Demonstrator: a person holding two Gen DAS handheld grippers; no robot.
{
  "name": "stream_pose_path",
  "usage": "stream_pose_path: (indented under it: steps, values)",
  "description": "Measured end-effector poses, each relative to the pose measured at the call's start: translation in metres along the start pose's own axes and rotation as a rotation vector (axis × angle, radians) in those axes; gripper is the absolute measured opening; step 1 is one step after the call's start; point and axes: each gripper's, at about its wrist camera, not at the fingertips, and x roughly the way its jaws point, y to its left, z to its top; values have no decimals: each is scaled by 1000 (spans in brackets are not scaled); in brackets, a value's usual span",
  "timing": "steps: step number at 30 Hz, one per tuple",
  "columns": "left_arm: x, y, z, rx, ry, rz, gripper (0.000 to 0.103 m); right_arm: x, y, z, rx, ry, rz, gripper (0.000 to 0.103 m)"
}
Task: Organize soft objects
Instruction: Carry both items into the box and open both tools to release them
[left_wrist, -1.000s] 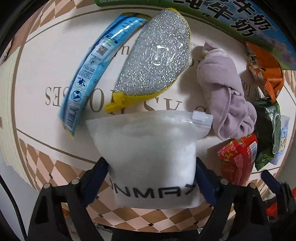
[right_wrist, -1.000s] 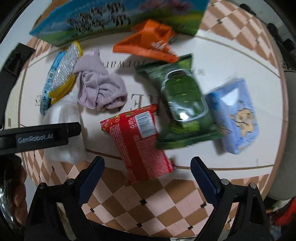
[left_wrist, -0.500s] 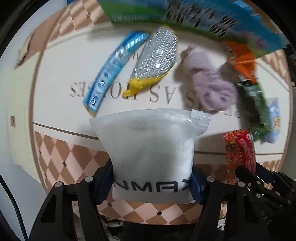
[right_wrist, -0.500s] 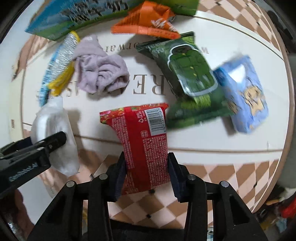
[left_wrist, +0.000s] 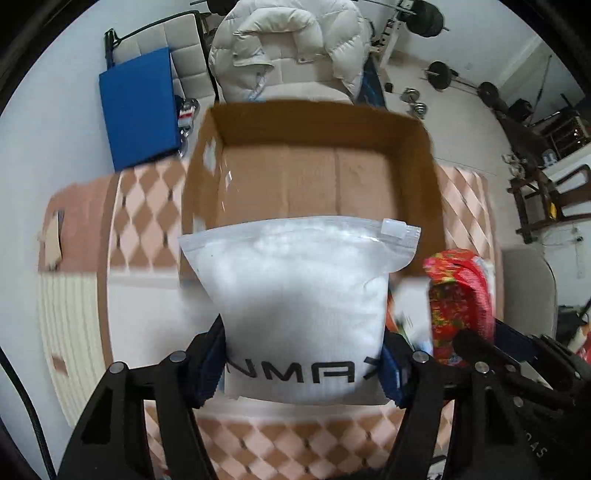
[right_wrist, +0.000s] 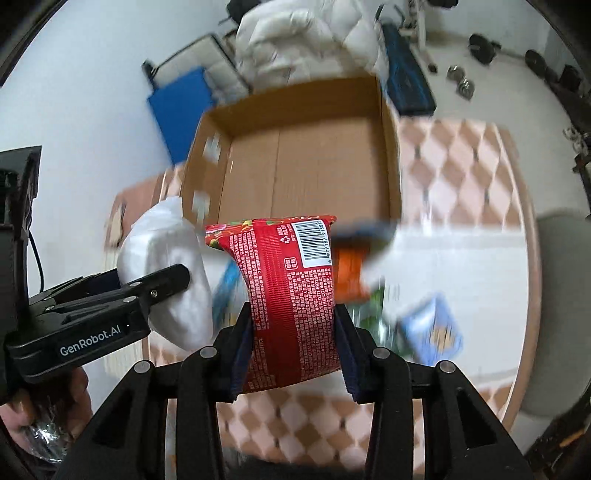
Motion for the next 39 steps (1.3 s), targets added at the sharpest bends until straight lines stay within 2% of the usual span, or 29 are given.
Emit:
stream_pose_path:
  steps: [5, 6, 7, 10, 13, 18, 22, 27, 28, 29, 30, 32, 33, 35, 39]
  values:
    - [66, 19, 89, -14, 122, -34, 67, 51, 8, 94, 68, -4, -47, 44]
    - [79, 21, 103, -1, 89, -29, 67, 65, 7, 112, 81, 4, -53, 44]
    - [94, 24, 118, 6, 116, -28, 67, 81, 5, 128, 92, 14, -60, 44]
    - [129, 23, 149, 25, 174, -33, 67, 138, 0, 162, 122, 40, -83, 44]
    - [154, 18, 166, 49, 209, -27, 67, 181, -10, 183, 154, 61, -111, 44]
    - [172, 13, 182, 79, 221, -31, 68, 224, -26, 202, 170, 86, -140, 44]
    - [179, 15, 191, 82, 240, -20, 70, 235, -27, 210, 154, 84, -172, 44]
    - [186, 29, 193, 29, 277, -59, 74, 241, -27, 220, 127, 108, -173, 48]
    - [184, 30, 193, 34, 265, -54, 76, 244, -26, 224, 121, 117, -183, 55]
    - [176, 27, 189, 38, 249, -48, 82, 242, -26, 224, 111, 124, -207, 65]
    - [173, 30, 188, 40, 233, -32, 90, 241, -24, 226, 103, 124, -219, 69]
    - [159, 28, 182, 37, 203, -21, 95, 233, -23, 225, 90, 119, -231, 76]
    - [154, 29, 180, 34, 189, -18, 98, 229, -23, 224, 85, 119, -239, 83]
    - [141, 31, 174, 37, 155, -8, 102, 220, -20, 220, 71, 116, -253, 90]
    - [114, 35, 156, 35, 105, -9, 102, 203, -13, 205, 37, 120, -252, 100]
